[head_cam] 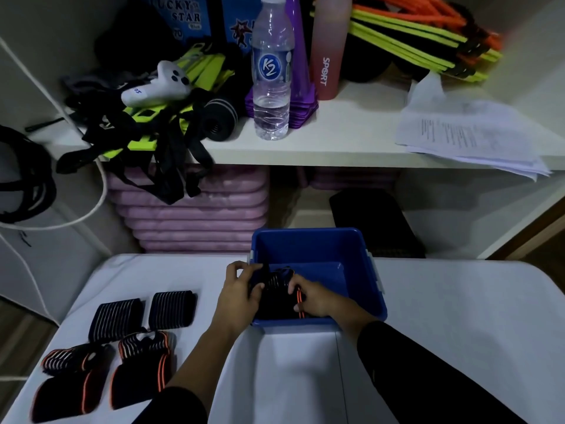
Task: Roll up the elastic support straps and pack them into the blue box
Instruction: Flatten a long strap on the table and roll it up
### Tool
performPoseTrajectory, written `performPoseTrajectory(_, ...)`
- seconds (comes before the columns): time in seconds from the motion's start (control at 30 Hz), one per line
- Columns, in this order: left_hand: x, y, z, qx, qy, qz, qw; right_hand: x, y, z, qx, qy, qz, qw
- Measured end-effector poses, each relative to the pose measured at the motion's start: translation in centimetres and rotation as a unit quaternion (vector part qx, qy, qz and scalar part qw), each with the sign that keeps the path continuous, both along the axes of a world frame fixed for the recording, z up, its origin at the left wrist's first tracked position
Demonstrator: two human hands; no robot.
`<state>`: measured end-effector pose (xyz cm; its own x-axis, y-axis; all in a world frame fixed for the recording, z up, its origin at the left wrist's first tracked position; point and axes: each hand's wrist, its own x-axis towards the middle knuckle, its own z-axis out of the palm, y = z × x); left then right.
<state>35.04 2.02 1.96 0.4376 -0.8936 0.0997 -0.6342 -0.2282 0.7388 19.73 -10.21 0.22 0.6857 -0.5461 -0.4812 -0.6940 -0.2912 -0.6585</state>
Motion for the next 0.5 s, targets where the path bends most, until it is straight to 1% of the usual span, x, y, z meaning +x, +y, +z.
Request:
performPoseTrajectory(0.13, 0.12, 0.07, -0.11, -0.002, -0.005, -0.001, 1.0, 0.13, -0.01, -0.23, -0.024, 0.017, 0.02, 0.999)
performPoseTrajectory(0.27, 0.02, 0.26, -0.16, 0.0, -0.008, 0.005, 1.0, 0.1, -0.02, -0.15, -0.039, 0.004, 0.019, 0.999)
performPoseTrajectory(0.37, 0.05, 0.33, -0.24, -0.01, -0.01, 0.005, 1.0, 0.11, 0.0, 0.06, -0.037, -0.015, 0.019, 0.999)
performPoseTrajectory(0.5, 0.08, 0.34, -0.31, -0.014, -0.01, 0.005, 1.0, 0.11, -0.03, 0.2, -0.024, -0.008, 0.029, 0.999)
